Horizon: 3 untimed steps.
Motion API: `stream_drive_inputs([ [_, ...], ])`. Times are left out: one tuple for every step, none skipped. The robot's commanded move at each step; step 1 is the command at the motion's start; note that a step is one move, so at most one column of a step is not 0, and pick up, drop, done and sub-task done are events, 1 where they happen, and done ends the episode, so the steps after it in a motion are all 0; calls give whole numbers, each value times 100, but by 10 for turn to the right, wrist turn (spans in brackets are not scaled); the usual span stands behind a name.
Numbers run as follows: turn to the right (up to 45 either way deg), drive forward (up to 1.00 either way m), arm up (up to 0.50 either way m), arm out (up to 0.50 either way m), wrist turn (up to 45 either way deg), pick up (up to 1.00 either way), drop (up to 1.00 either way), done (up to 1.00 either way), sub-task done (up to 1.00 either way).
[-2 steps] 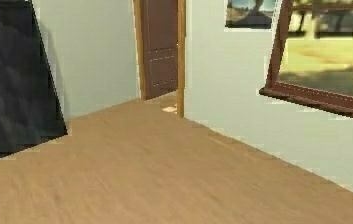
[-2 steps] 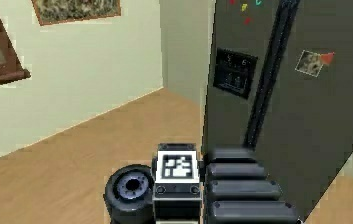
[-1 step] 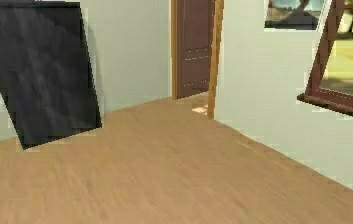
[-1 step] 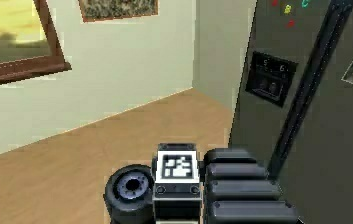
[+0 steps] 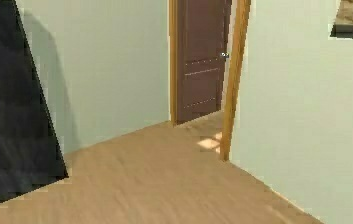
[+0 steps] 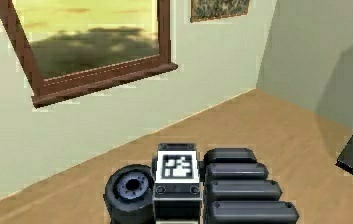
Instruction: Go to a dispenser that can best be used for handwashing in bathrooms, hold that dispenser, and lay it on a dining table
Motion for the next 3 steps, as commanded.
stream_drive_inputs([
  [0,100,0,0,0,0,0,0,0],
  [0,90,0,0,0,0,0,0,0],
  [-390,0,0,0,0,0,0,0,0],
])
